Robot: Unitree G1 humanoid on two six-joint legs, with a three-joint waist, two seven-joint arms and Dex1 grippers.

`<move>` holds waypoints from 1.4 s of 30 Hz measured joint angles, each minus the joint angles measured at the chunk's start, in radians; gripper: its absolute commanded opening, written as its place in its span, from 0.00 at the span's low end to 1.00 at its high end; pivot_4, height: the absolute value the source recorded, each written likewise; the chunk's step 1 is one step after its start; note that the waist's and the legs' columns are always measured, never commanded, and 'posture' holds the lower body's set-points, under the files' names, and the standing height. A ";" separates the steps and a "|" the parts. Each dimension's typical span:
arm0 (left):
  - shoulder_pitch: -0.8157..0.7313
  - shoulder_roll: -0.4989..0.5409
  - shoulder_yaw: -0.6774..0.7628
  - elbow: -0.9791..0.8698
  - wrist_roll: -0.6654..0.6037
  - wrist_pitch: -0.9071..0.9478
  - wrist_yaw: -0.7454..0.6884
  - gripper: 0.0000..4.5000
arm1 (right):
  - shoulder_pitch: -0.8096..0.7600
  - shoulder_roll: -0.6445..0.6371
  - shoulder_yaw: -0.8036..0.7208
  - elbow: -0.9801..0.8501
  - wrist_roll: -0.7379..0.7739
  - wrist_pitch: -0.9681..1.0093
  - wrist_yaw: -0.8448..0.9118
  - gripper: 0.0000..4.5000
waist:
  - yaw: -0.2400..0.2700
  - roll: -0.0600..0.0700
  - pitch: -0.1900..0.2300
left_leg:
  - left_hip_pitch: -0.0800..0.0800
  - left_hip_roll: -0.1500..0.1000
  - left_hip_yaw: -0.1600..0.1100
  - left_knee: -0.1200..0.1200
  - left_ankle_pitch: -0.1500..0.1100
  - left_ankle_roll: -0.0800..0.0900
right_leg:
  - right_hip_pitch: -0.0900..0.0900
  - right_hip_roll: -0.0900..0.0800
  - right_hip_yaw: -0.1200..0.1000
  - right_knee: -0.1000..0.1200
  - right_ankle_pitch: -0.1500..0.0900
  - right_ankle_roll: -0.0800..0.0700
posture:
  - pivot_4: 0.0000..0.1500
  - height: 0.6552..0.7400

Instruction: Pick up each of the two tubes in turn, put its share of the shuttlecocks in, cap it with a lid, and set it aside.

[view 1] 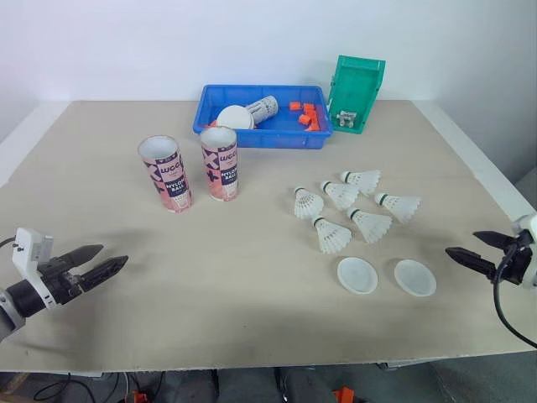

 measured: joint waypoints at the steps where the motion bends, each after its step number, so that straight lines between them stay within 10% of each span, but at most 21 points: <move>1: 0.000 0.000 0.000 0.000 0.000 0.000 0.000 1.00 | 0.000 0.000 0.000 0.000 0.000 0.000 0.000 1.00 | 0.000 0.000 0.000 | 0.000 0.000 0.000 0.000 0.000 0.000 | 0.000 0.000 0.000 0.000 0.000 0.000 | 1.00 0.57; 31: -0.008 0.000 -0.009 0.014 0.013 -0.010 -0.006 1.00 | 0.049 0.029 0.000 -0.120 0.033 0.048 -0.004 1.00 | 0.000 0.000 0.000 | 0.000 0.000 0.000 0.000 0.000 0.000 | 0.000 0.000 0.000 0.000 0.000 0.000 | 1.00 0.57; 42: -0.098 -0.027 -0.060 0.169 0.111 -0.249 -0.071 1.00 | 0.038 0.068 0.002 -0.607 0.213 0.242 -0.019 1.00 | 0.002 0.001 -0.001 | 0.000 0.000 0.000 0.000 0.000 0.000 | 0.000 0.000 0.000 0.000 0.000 0.000 | 1.00 0.57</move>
